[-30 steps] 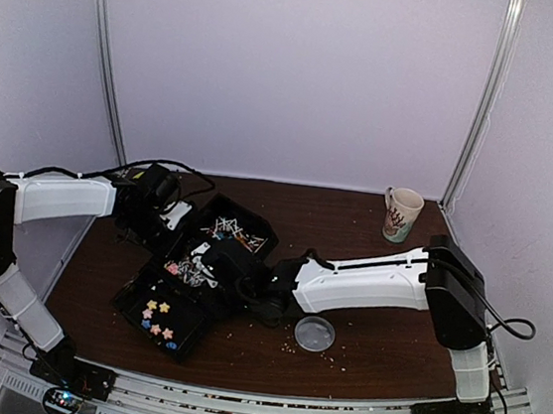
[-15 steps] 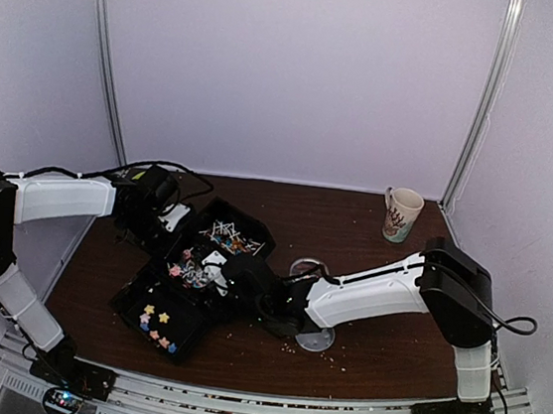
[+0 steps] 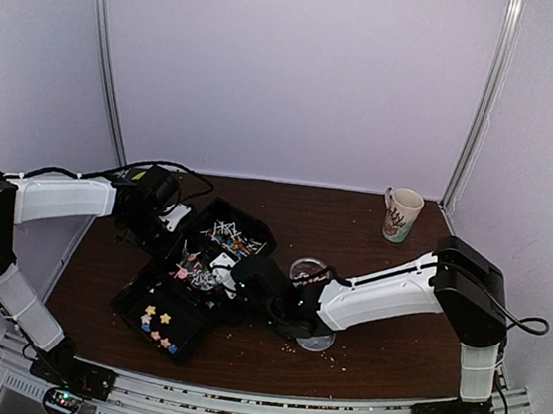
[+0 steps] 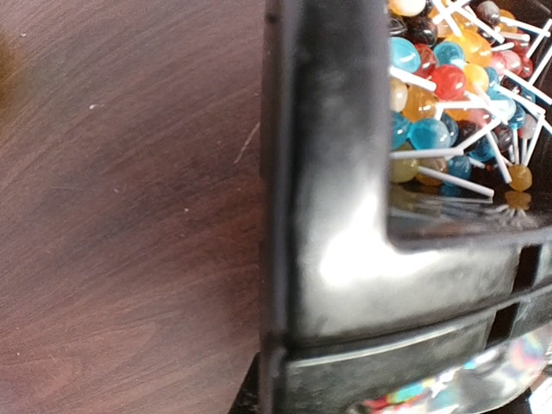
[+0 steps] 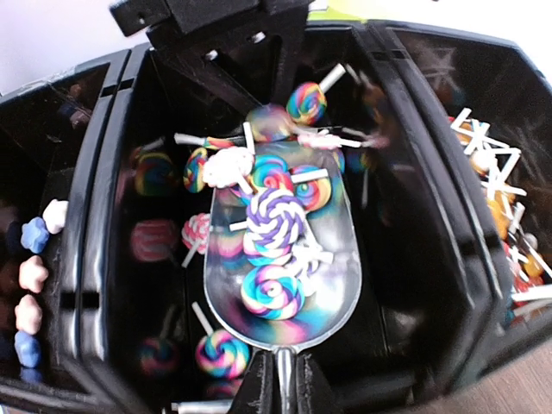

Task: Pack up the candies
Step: Scoop the fake candies from the storage box.

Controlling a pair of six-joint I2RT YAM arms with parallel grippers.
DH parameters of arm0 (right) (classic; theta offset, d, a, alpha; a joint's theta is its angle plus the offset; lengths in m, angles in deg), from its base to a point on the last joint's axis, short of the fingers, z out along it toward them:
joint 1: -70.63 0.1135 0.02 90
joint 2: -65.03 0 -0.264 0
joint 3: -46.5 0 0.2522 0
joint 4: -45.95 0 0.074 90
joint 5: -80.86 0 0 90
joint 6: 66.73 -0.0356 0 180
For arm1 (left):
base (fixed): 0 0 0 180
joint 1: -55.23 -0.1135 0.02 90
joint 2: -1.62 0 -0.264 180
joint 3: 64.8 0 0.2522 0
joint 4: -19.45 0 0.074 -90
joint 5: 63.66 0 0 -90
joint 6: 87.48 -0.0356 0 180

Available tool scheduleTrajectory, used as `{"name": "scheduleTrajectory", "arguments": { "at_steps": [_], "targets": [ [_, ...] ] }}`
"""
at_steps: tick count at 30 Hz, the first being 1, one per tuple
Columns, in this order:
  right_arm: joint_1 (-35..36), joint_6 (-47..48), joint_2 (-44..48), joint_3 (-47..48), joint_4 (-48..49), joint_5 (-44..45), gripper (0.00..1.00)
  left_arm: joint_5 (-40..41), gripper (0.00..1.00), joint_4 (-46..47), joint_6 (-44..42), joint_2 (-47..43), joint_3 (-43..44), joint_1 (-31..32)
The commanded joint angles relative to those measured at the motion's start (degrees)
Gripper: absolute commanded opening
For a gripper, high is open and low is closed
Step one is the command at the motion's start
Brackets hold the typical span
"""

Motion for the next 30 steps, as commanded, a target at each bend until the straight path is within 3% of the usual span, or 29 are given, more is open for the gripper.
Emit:
{"name": "scheduleTrajectory", "arguments": {
  "at_steps": [1, 15, 30],
  "targets": [
    [-1.5, -0.7, 2.7, -5.3, 1.2, 4.7, 0.00, -6.0, 0.00, 1.4, 2.7, -3.3, 2.9, -2.1],
    [-1.4, 0.5, 6.5, -11.7, 9.5, 4.0, 0.00, -6.1, 0.00, 1.2, 2.6, -3.5, 2.8, -2.2],
    [-1.8, 0.5, 12.4, -20.8, 25.0, -4.5, 0.00, -6.5, 0.00, 1.1, 2.5, -3.4, 2.8, -2.1]
  ]
}}
